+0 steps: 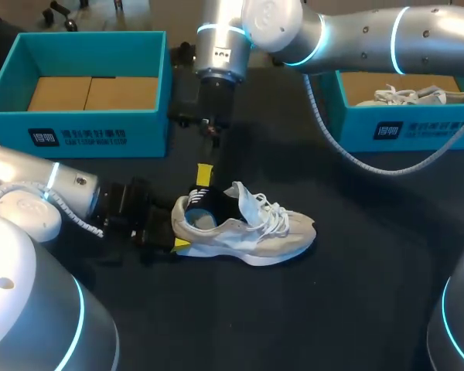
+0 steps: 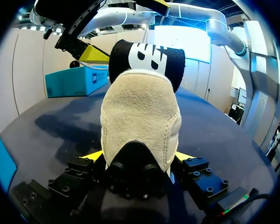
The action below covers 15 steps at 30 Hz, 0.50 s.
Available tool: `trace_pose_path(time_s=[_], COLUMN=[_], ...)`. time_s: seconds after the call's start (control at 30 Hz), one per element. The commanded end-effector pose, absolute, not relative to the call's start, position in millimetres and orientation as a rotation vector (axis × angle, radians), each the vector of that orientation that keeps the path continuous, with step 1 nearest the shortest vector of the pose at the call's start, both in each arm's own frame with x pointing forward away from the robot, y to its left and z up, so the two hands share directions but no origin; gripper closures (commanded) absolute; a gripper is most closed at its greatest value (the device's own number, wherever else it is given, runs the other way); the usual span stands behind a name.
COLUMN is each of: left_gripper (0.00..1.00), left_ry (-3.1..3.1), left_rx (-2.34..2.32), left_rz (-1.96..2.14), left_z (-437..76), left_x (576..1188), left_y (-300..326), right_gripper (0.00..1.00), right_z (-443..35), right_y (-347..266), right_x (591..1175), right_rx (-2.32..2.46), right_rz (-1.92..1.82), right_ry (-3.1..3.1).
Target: Take the shoe out of the shoebox, open the shoe tongue, remove and reinsert the insole, then place the shoe into the shoebox
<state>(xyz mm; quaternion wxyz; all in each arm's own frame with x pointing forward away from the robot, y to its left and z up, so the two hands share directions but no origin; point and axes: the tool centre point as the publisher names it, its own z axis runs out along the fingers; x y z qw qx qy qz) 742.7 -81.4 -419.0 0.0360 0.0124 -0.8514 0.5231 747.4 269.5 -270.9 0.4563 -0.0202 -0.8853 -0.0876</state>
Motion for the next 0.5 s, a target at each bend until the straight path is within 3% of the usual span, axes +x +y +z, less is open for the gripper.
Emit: trace_pose_path(time_s=[0.03, 0.23, 0.3, 0.37, 0.43, 0.47, 0.5], left_gripper=[1.00, 1.00, 1.00, 1.00, 1.00, 1.00, 1.00], left_ry=[-2.616, -2.616, -2.616, -2.616, -2.616, -2.616, -2.616], left_rx=[0.037, 0.037, 0.037, 0.037, 0.037, 0.037, 0.037], left_rz=[1.602, 1.602, 1.602, 1.602, 1.602, 1.602, 1.602], left_z=[-420, -420, -420, -420, -420, -420, -420], left_x=[744, 744, 744, 744, 744, 744, 744], left_y=[-82, -82, -82, -82, -82, -82, -82], right_gripper=[0.00, 0.00, 0.11, 0.33, 0.40, 0.51, 0.55], right_z=[-274, -273, -273, -272, -273, -273, -274], right_y=[269, 268, 268, 269, 270, 270, 270], right_x=[738, 728, 726, 726, 726, 726, 727], right_rx=[-0.059, -0.066, -0.066, -0.062, -0.059, -0.059, -0.059], right_rz=[-0.229, -0.226, -0.228, -0.224, -0.219, -0.218, -0.218], right_ry=[-2.177, -2.154, -2.152, -2.147, -2.145, -2.144, -2.143])
